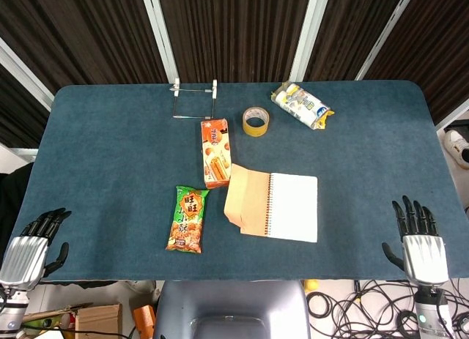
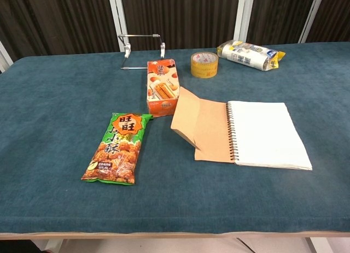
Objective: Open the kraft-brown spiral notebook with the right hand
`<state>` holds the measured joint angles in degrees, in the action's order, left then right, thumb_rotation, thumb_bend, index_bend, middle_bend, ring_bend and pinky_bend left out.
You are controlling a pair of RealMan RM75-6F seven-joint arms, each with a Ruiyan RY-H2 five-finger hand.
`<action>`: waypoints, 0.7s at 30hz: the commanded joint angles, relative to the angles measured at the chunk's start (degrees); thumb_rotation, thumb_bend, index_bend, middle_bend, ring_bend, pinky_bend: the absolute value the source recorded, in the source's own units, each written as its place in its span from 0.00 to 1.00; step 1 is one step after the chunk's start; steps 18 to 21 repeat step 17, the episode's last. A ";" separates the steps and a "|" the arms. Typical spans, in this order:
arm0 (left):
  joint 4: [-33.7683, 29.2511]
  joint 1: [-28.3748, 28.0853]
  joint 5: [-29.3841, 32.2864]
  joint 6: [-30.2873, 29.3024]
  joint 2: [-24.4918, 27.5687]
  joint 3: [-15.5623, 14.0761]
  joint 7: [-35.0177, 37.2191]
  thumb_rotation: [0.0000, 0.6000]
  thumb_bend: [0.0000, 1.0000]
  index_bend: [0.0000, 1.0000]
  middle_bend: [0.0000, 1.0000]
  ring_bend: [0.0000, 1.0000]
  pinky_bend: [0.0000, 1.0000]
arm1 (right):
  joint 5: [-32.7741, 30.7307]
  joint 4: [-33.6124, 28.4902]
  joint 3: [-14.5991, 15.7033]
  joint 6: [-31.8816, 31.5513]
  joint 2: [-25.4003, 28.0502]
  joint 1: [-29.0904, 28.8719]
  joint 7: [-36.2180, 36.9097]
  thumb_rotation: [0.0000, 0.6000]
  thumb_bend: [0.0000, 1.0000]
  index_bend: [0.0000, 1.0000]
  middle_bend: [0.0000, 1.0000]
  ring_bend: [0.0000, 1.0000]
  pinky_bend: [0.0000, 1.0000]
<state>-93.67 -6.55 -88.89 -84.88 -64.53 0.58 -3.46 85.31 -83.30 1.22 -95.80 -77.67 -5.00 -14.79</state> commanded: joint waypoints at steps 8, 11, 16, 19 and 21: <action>-1.47 -0.02 0.98 1.29 0.81 -0.10 -0.75 1.00 0.51 0.14 0.09 0.11 0.26 | 2.32 -0.55 0.49 3.21 1.59 0.63 4.19 1.00 0.15 0.00 0.00 0.00 0.11; -1.71 -0.10 0.98 1.56 0.91 -0.18 -0.91 1.00 0.51 0.13 0.09 0.11 0.26 | 2.34 -1.02 0.19 3.82 1.90 0.69 4.09 1.00 0.15 0.00 0.00 0.00 0.11; -2.04 -0.09 1.24 1.82 1.07 -0.23 -1.14 1.00 0.51 0.13 0.09 0.11 0.26 | 2.32 -1.44 -0.10 4.83 2.19 0.84 4.26 1.00 0.15 0.00 0.00 0.00 0.11; -2.11 -0.10 1.31 1.90 1.10 -0.22 -1.18 1.00 0.51 0.13 0.09 0.11 0.26 | 2.27 -1.55 -0.17 5.12 2.27 0.86 4.29 1.00 0.15 0.00 0.00 0.00 0.11; -2.11 -0.10 1.31 1.90 1.10 -0.22 -1.18 1.00 0.51 0.13 0.09 0.11 0.26 | 2.27 -1.55 -0.17 5.12 2.27 0.86 4.29 1.00 0.15 0.00 0.00 0.00 0.11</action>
